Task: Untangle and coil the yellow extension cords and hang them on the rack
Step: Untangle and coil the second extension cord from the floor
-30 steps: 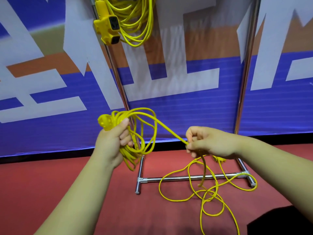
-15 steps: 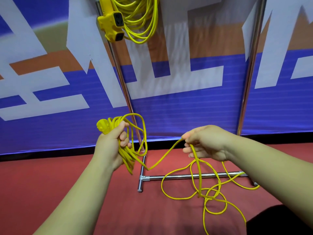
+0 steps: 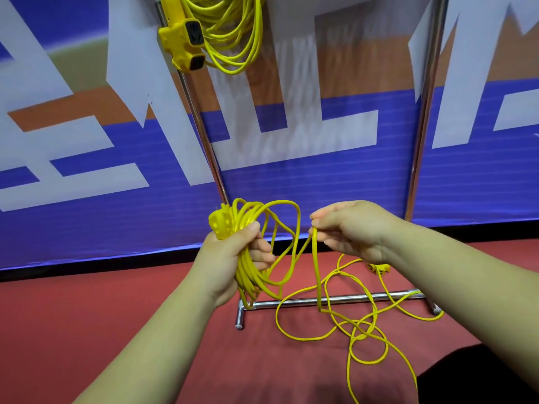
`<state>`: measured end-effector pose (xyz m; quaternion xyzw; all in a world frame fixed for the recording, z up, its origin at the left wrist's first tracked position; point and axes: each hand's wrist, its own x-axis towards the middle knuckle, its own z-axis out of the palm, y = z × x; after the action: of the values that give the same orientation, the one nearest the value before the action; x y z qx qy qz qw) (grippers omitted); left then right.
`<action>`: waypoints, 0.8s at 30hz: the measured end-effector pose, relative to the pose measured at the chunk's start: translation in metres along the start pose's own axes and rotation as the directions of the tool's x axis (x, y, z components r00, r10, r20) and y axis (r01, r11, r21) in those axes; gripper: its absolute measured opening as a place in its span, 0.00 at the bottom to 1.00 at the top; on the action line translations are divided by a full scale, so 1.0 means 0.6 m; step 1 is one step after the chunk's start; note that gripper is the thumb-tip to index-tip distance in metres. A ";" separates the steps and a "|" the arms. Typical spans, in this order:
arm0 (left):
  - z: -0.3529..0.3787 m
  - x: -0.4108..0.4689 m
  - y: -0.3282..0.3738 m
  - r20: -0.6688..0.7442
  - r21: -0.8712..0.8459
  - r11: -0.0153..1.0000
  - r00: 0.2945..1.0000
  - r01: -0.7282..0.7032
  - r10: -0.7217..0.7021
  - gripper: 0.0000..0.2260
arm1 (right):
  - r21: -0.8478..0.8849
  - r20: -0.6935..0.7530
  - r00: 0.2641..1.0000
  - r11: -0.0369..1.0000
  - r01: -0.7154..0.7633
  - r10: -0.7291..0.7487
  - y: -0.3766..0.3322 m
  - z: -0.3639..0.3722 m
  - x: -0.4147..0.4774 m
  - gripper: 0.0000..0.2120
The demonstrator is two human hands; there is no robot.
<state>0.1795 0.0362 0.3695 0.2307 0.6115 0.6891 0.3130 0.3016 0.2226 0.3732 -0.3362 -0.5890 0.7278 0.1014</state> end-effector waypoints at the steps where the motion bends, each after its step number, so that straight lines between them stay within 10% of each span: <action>1: 0.007 -0.001 -0.003 -0.005 0.021 1.000 1.000 0.015 -0.015 0.08 | 0.033 -0.003 1.000 0.999 -0.005 0.005 -0.001 0.000 -0.001 0.03; 16: 0.069 -0.003 -0.027 0.065 -0.046 0.990 0.990 0.132 -0.129 0.14 | 0.371 0.082 0.997 0.928 -0.035 0.005 -0.007 -0.001 -0.004 0.03; 24: 0.071 0.001 -0.033 0.160 -0.083 0.979 0.973 0.184 -0.169 0.12 | -0.006 0.141 0.970 0.979 0.202 -0.199 0.005 -0.011 -0.002 0.05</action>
<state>0.2119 0.0673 0.3562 0.2119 0.5696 0.6679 0.4297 0.3071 0.2262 0.3705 -0.2245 -0.6330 0.7295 0.1295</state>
